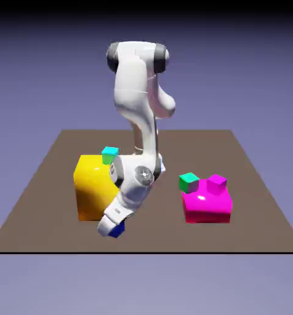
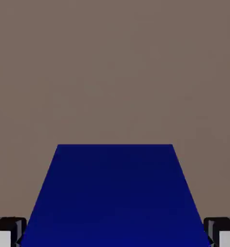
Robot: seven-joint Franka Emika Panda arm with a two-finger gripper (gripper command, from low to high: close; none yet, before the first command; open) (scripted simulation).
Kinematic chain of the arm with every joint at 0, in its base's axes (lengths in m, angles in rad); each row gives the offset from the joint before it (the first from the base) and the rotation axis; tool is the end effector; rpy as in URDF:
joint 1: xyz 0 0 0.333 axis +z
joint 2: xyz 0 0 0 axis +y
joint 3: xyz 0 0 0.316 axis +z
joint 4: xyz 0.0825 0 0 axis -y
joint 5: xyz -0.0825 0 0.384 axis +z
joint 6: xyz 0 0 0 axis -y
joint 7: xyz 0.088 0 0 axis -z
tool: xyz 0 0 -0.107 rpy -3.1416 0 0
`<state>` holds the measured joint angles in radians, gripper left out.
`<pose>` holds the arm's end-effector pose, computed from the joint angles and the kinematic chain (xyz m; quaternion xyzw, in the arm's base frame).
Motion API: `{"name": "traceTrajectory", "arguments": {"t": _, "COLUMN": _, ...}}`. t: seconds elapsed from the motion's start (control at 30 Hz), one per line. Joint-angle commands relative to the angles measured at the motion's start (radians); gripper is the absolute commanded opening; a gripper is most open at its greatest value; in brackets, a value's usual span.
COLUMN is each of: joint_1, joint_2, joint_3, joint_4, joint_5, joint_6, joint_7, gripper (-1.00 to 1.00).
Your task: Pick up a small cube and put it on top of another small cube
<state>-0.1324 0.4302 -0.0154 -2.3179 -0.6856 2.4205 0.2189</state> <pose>0.4743 -0.0741 0.1336 0.9649 0.1114 -0.1478 0.1862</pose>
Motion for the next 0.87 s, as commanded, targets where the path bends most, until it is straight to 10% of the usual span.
{"name": "traceTrajectory", "arguments": {"t": 0.0, "joint_1": 0.001, "joint_2": -0.036, "joint_3": 0.014, "joint_4": -0.002, "joint_5": 0.022, "joint_6": -0.033, "joint_7": -0.017, "gripper": -1.00}}
{"name": "traceTrajectory", "arguments": {"t": 0.53, "joint_1": 0.391, "joint_2": -0.548, "joint_3": 0.309, "joint_4": -0.081, "joint_5": 0.534, "joint_6": -0.579, "joint_7": 0.240, "gripper": -1.00}}
{"name": "traceTrajectory", "arguments": {"t": 0.7, "joint_1": 0.397, "joint_2": -0.506, "joint_3": 0.313, "joint_4": -0.212, "joint_5": 0.517, "joint_6": -0.416, "joint_7": 0.285, "gripper": -1.00}}
{"name": "traceTrajectory", "arguments": {"t": 0.73, "joint_1": 0.397, "joint_2": -0.506, "joint_3": 0.313, "joint_4": -0.212, "joint_5": 0.517, "joint_6": -0.416, "joint_7": 0.285, "gripper": 1.00}}
{"name": "traceTrajectory", "arguments": {"t": 0.83, "joint_1": 0.402, "joint_2": -0.535, "joint_3": 0.317, "joint_4": -0.152, "joint_5": 0.535, "joint_6": -0.503, "joint_7": 0.270, "gripper": 1.00}}
